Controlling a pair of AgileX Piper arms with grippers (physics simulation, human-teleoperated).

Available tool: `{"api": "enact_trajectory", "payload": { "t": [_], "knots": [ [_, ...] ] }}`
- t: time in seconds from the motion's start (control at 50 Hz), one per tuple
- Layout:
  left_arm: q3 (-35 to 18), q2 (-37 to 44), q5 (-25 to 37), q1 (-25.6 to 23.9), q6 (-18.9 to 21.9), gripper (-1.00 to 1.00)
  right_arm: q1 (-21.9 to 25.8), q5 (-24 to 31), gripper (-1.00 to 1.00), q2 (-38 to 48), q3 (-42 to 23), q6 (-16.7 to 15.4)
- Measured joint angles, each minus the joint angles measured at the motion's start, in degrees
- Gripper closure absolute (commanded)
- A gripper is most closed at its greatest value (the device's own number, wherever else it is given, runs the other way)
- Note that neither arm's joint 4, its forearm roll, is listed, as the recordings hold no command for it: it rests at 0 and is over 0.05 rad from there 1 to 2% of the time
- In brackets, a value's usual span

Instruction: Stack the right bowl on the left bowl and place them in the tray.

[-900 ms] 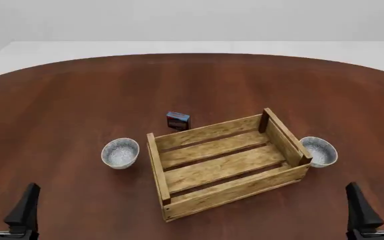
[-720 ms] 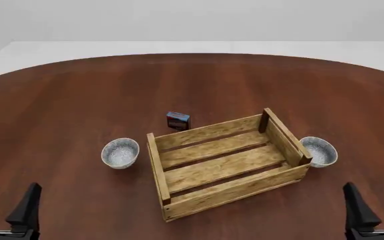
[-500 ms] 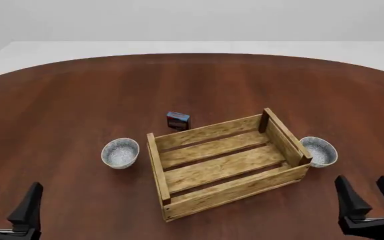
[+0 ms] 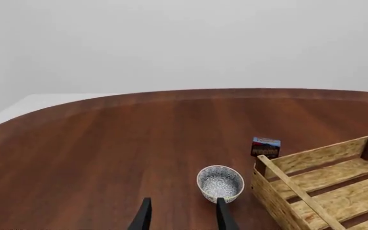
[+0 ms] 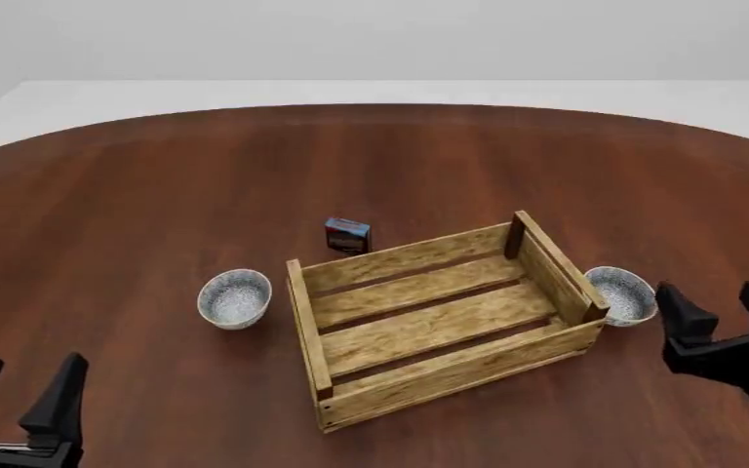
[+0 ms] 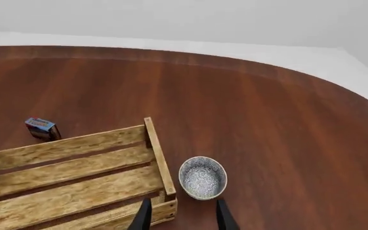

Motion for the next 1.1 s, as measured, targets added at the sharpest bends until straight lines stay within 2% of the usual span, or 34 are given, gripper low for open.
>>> {"api": "enact_trajectory", "payload": {
  "t": [0.36,0.56,1.1],
  "knots": [
    [-0.15,1.18,-1.08,0.31,-0.07,-1.0,-3.18,3.93,-1.0,13.9,-12.06,-3.34],
    [-0.27,1.45,-1.36,0.34,-0.09,-1.0,-4.33,4.19,-1.0,20.92,-16.58,-4.49],
    [0.0,3.47,-3.18,0.16,-0.36,-1.0,-6.88,1.1,-1.0,33.15,-20.94,-6.4]
  ]
}}
